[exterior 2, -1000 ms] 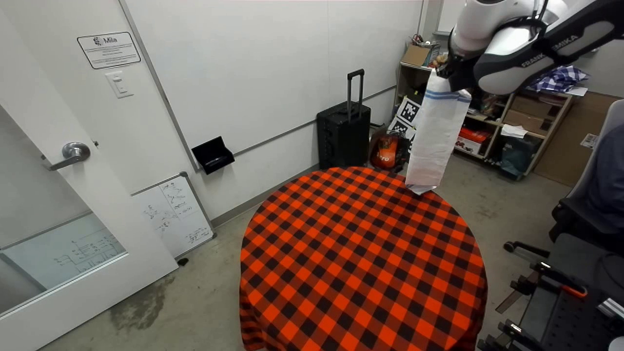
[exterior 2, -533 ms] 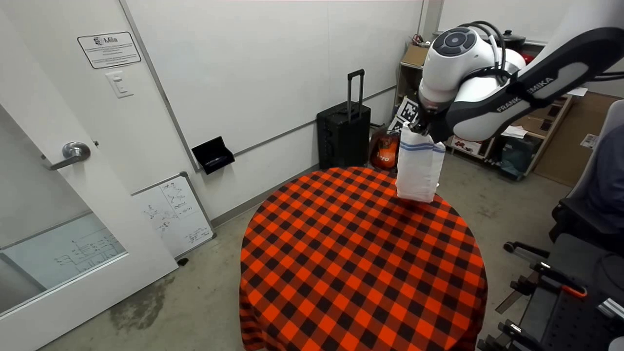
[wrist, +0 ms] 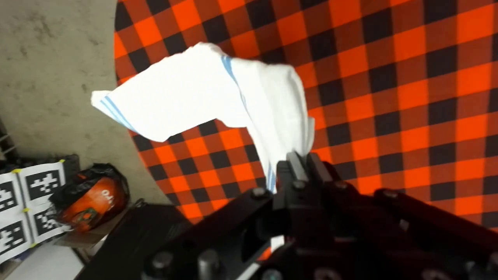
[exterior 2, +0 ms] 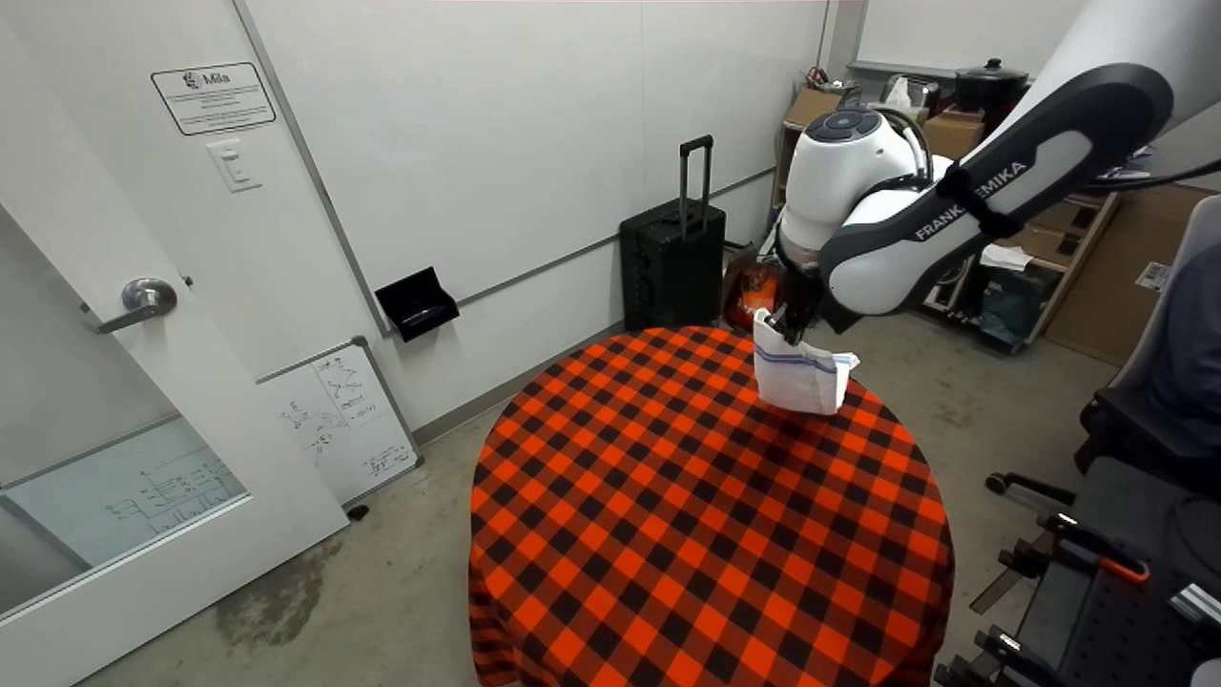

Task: Unfold the towel on the table

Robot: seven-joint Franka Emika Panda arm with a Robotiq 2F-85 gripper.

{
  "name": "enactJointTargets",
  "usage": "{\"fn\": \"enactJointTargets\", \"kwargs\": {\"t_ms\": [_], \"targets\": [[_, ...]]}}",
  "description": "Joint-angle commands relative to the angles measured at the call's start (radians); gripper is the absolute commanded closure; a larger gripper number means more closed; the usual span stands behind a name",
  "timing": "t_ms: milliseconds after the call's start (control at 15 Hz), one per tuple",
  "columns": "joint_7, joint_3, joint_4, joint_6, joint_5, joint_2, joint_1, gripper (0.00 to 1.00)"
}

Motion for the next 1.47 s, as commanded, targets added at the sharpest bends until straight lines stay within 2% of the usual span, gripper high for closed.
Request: {"fn": "enactJointTargets", "kwargs": {"t_ms": [0, 133, 333, 667, 933, 1400], "targets": [[-0.192, 0.236, 0.042, -0.082, 0.153, 0.051, -0.17, 0.99], [-0.275, 0.328, 0.071, -0.138, 0.229, 0.098, -0.227, 0.99], [-0.335, 0.402, 0.12, -0.221, 0.269, 0.168, -0.261, 0.99], [-0.381, 0.469, 0.194, -0.329, 0.28, 0.252, -0.268, 0.99], [-0.465, 0.535, 0.24, -0.446, 0.316, 0.293, -0.27, 0.99], [-0.542, 0.599, 0.306, -0.611, 0.349, 0.35, -0.25, 0.99]]}}
